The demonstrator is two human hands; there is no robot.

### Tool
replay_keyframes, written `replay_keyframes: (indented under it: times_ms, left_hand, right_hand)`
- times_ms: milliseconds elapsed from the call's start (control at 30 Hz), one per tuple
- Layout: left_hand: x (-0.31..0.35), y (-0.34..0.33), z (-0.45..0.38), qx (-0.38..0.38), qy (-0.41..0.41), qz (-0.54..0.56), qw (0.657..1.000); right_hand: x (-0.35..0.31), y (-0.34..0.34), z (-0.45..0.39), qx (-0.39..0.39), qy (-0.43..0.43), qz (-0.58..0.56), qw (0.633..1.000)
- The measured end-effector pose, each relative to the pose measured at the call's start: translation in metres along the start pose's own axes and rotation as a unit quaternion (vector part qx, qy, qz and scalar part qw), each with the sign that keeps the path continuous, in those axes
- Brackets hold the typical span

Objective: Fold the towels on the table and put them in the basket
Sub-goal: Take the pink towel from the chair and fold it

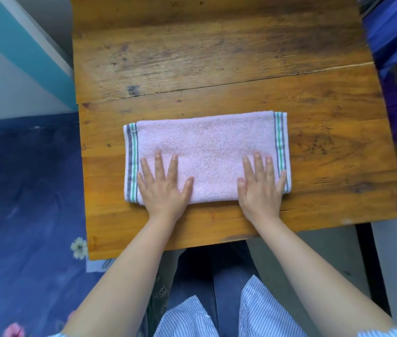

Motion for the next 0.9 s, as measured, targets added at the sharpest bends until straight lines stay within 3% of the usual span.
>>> replay_keyframes:
  times_ms: [167,267,367,433,533,667,767,900]
  left_hand:
    - [-0.001,0.005,0.003,-0.040,0.043,0.022,0.998]
    - [-0.001,0.007,0.005,-0.104,0.054,0.022,0.993]
    - [0.001,0.017,0.005,-0.114,0.046,0.011,0.992]
    - [0.008,0.024,0.004,-0.100,0.022,0.012,0.995]
    - [0.029,0.041,-0.007,0.000,-0.073,-0.001,0.997]
    - [0.060,0.062,-0.053,-0.011,-0.121,0.026,0.992]
    - [0.097,0.070,-0.082,-0.041,-0.201,-0.030,0.978]
    - [0.141,0.077,-0.100,-0.093,-0.216,-0.032,0.971]
  right_hand:
    - [0.038,0.010,0.011,0.014,-0.081,-0.060,0.995]
    - [0.036,0.017,0.015,0.015,-0.094,-0.098,0.991]
    - [0.029,0.028,0.017,0.051,-0.172,-0.125,0.976]
    - [0.024,0.035,0.017,0.058,-0.230,-0.115,0.965]
    - [0.022,0.038,0.014,0.030,-0.283,-0.132,0.949]
    - [0.025,0.043,0.006,0.011,-0.322,-0.250,0.913]
    - [0.032,0.047,0.000,0.018,-0.336,-0.342,0.878]
    - [0.050,0.053,-0.002,0.001,-0.374,-0.464,0.803]
Point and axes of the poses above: each hand's wrist, its own z-axis away from the middle knuckle, its own y-axis out of the back of the hand, x = y × z, the point moved 2 cm from there along -z, towards the middle knuckle, and after that the axes turned 12 degrees about -z, right-handed, at the moved point
